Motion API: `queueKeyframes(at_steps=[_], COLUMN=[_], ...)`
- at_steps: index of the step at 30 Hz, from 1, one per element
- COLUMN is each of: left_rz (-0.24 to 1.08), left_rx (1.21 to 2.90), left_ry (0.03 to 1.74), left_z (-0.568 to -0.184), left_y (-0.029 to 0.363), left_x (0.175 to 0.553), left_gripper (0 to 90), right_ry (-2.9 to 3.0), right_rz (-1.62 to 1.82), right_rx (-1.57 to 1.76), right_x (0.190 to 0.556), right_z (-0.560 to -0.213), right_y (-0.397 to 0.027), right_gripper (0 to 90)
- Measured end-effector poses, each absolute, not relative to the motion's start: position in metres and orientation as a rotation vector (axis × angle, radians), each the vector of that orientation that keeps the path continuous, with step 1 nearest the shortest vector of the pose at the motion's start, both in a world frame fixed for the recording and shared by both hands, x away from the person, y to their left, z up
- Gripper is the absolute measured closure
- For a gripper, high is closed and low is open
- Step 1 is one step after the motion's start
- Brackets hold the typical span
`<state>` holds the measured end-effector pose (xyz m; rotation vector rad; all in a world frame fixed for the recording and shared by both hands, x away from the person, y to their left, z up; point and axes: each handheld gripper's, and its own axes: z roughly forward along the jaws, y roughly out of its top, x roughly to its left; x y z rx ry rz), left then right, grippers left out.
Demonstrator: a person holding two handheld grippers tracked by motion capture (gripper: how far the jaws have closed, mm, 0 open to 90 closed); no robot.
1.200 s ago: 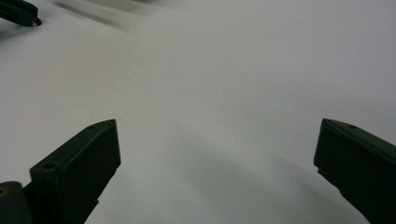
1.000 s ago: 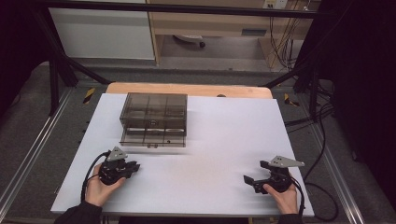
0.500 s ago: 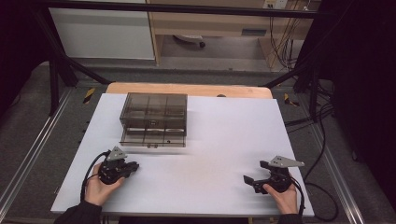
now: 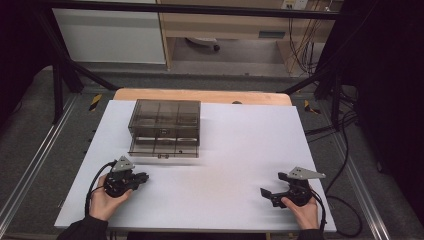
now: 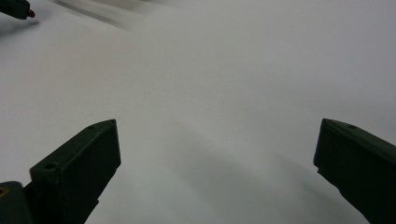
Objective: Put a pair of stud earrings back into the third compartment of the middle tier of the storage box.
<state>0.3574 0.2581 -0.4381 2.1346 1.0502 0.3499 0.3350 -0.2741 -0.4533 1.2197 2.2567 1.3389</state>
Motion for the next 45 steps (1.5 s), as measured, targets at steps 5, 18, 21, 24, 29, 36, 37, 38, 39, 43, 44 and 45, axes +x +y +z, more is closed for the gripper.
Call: queueKeyframes(at_steps=[5, 18, 21, 24, 29, 36, 37, 38, 39, 43, 44, 45], left_rz=[0.341, 0.342, 0.341, 0.342, 0.337, 0.342, 0.343, 0.344, 0.344, 0.351, 0.356, 0.359], left_rx=[2.132, 2.133, 2.133, 2.135, 2.137, 2.129, 2.131, 2.132, 2.129, 2.127, 2.125, 2.125], left_ry=[1.04, 1.001, 0.992, 0.987, 0.973, 0.956, 0.954, 0.951, 0.95, 0.94, 0.937, 0.933], left_z=[-0.434, -0.422, -0.419, -0.416, -0.41, -0.401, -0.4, -0.4, -0.399, -0.392, -0.389, -0.387], left_y=[0.256, 0.246, 0.244, 0.241, 0.237, 0.232, 0.231, 0.23, 0.229, 0.226, 0.225, 0.224], left_x=[0.356, 0.357, 0.357, 0.358, 0.358, 0.359, 0.36, 0.36, 0.361, 0.364, 0.365, 0.366], left_gripper=[81.8, 81.8, 81.8, 81.8, 81.8, 81.8, 81.8, 81.9, 81.8, 81.8, 81.8, 81.8], right_ry=[2.261, 2.258, 2.258, 2.261, 2.257, 2.259, 2.258, 2.258, 2.26, 2.262, 2.261, 2.261], right_rz=[1.335, 1.333, 1.332, 1.329, 1.331, 1.329, 1.33, 1.328, 1.327, 1.325, 1.324, 1.326], right_rx=[1.219, 1.216, 1.22, 1.218, 1.219, 1.22, 1.219, 1.218, 1.22, 1.217, 1.217, 1.216], right_x=[0.335, 0.335, 0.335, 0.335, 0.335, 0.334, 0.334, 0.334, 0.334, 0.335, 0.335, 0.335], right_z=[-0.453, -0.453, -0.453, -0.453, -0.453, -0.453, -0.453, -0.453, -0.453, -0.453, -0.453, -0.453], right_y=[-0.274, -0.275, -0.274, -0.274, -0.275, -0.274, -0.274, -0.275, -0.275, -0.274, -0.274, -0.274], right_gripper=[1.2, 1.2, 1.2, 1.2, 1.2, 1.2, 1.2, 1.2, 1.2, 1.2, 1.2, 1.2])
